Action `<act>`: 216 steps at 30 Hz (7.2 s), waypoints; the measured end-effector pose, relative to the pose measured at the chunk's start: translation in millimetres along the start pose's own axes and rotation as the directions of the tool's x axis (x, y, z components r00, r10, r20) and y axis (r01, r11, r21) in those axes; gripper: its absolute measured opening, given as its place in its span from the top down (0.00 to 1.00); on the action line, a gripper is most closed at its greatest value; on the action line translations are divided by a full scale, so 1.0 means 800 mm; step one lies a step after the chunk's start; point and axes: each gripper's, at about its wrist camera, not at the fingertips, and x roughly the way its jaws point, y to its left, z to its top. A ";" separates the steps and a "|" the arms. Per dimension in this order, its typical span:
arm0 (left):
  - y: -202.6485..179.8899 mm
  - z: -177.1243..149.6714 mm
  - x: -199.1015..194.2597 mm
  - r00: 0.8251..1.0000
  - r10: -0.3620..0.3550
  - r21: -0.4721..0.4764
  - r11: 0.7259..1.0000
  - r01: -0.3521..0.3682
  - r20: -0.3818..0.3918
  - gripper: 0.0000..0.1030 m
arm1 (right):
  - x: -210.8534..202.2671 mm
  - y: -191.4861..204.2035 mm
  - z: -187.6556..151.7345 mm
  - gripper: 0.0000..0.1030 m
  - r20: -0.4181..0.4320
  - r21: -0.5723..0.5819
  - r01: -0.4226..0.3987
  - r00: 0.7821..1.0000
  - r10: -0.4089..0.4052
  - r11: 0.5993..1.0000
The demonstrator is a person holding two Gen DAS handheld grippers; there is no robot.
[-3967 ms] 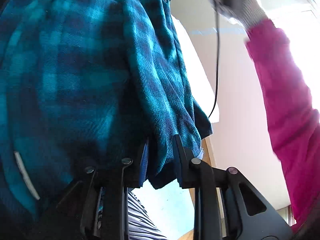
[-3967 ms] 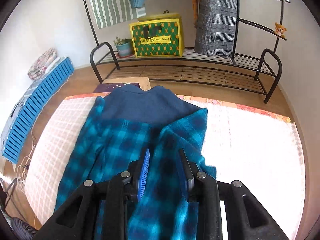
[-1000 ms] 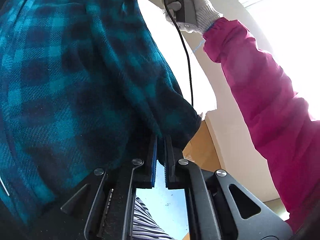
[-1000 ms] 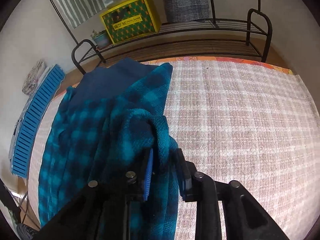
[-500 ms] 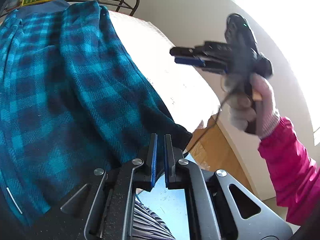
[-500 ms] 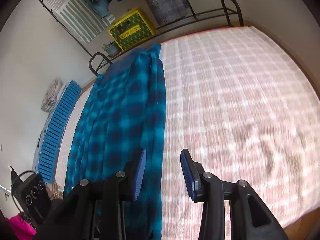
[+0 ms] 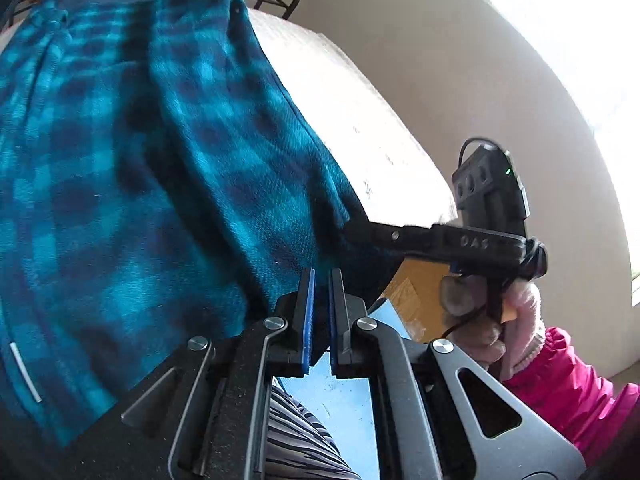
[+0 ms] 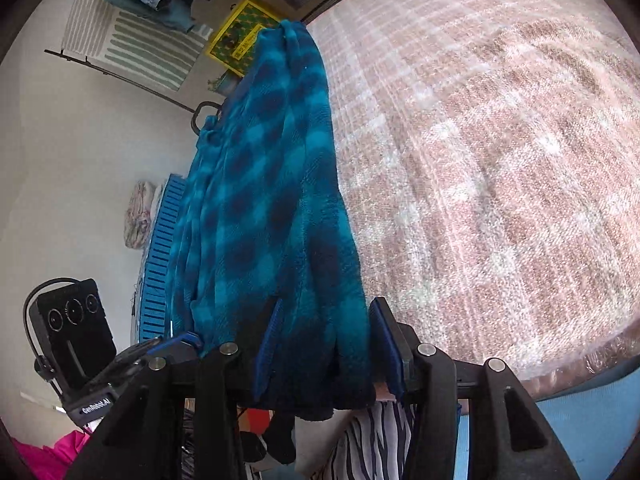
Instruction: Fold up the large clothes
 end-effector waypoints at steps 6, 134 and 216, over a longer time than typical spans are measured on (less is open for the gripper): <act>0.037 -0.006 -0.089 0.994 0.043 -0.069 0.997 -0.036 0.102 0.98 | 0.007 0.030 -0.003 0.92 -0.008 -0.051 0.109 0.994 -0.110 0.993; 0.164 -0.016 -0.045 0.995 -0.076 -0.256 0.962 0.092 0.071 0.94 | 0.388 0.330 0.339 0.90 0.030 -0.602 0.337 0.915 -0.401 0.724; 0.198 -0.091 -0.197 0.947 0.265 -0.340 0.921 -0.192 0.183 0.46 | 0.007 0.123 -0.048 0.32 0.066 -0.317 0.182 0.983 -0.169 0.931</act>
